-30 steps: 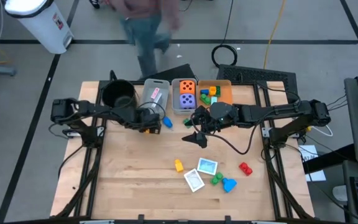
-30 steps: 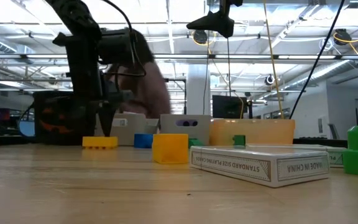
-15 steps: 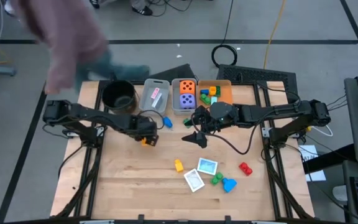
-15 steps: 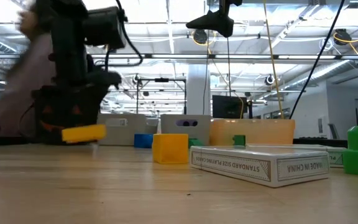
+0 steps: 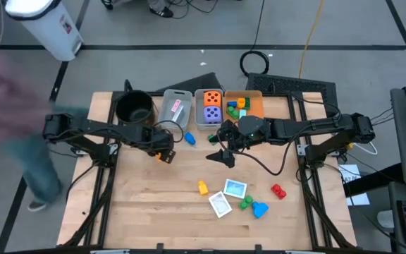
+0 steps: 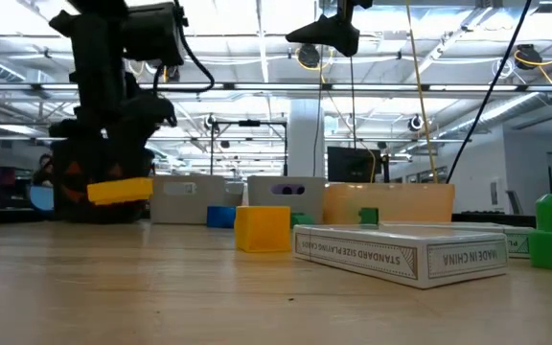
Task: Pick & Place Toys
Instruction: Put the top yellow game piece into the orange bin
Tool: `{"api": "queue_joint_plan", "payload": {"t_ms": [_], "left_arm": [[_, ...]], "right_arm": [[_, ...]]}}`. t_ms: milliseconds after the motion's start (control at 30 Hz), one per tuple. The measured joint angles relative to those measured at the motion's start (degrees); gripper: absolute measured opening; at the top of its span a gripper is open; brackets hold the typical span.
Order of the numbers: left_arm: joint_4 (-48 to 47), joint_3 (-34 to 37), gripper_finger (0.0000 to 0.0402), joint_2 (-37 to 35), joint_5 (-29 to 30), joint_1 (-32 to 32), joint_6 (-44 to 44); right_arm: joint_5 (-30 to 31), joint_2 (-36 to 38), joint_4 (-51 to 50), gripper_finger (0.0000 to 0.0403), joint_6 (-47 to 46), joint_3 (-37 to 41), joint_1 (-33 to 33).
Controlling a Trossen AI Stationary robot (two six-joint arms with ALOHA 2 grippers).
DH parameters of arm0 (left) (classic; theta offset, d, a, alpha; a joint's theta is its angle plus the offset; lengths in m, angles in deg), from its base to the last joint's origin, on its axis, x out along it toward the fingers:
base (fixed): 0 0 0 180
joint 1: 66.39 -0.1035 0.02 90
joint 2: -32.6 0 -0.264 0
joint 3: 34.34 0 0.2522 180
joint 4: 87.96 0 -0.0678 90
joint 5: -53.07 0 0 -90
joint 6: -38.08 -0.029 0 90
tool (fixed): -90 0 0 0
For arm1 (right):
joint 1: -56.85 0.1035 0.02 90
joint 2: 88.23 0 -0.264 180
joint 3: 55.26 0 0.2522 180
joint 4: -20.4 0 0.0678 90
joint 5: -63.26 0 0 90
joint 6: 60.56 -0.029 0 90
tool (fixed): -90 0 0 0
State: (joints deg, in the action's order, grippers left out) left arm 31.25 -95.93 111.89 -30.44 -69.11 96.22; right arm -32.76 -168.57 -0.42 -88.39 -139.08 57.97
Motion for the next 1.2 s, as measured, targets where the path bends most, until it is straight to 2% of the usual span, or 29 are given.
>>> {"api": "queue_joint_plan", "payload": {"t_ms": [400,500,733,900,1067,1200], "left_arm": [[0.71,-0.02,0.0271,8.85,-3.45,0.2,-0.88],[0.98,-0.05,0.0271,8.91,-3.21,0.22,-0.64],[4.77,0.0,0.0271,6.81,1.49,0.22,1.98],[9.5,0.0,0.0271,6.81,0.26,0.22,0.55],[16.06,-0.02,0.0271,6.08,-2.03,0.23,-2.73],[19.48,-0.03,0.0271,3.81,-2.59,0.22,-5.15]], "right_arm": [[-0.02,0.0,0.4,0.0396,0.0,0.0,-0.01],[0.0,0.0,0.4,0.0396,0.02,0.0,0.0],[0.0,0.0,0.39,0.0396,-0.02,0.0,0.0],[0.02,0.0,0.4,0.0396,0.0,0.0,0.33],[0.13,-0.41,0.26,0.0396,6.63,3.18,1.89],[4.48,-0.46,1.19,0.0396,7.73,6.67,2.58]]}}
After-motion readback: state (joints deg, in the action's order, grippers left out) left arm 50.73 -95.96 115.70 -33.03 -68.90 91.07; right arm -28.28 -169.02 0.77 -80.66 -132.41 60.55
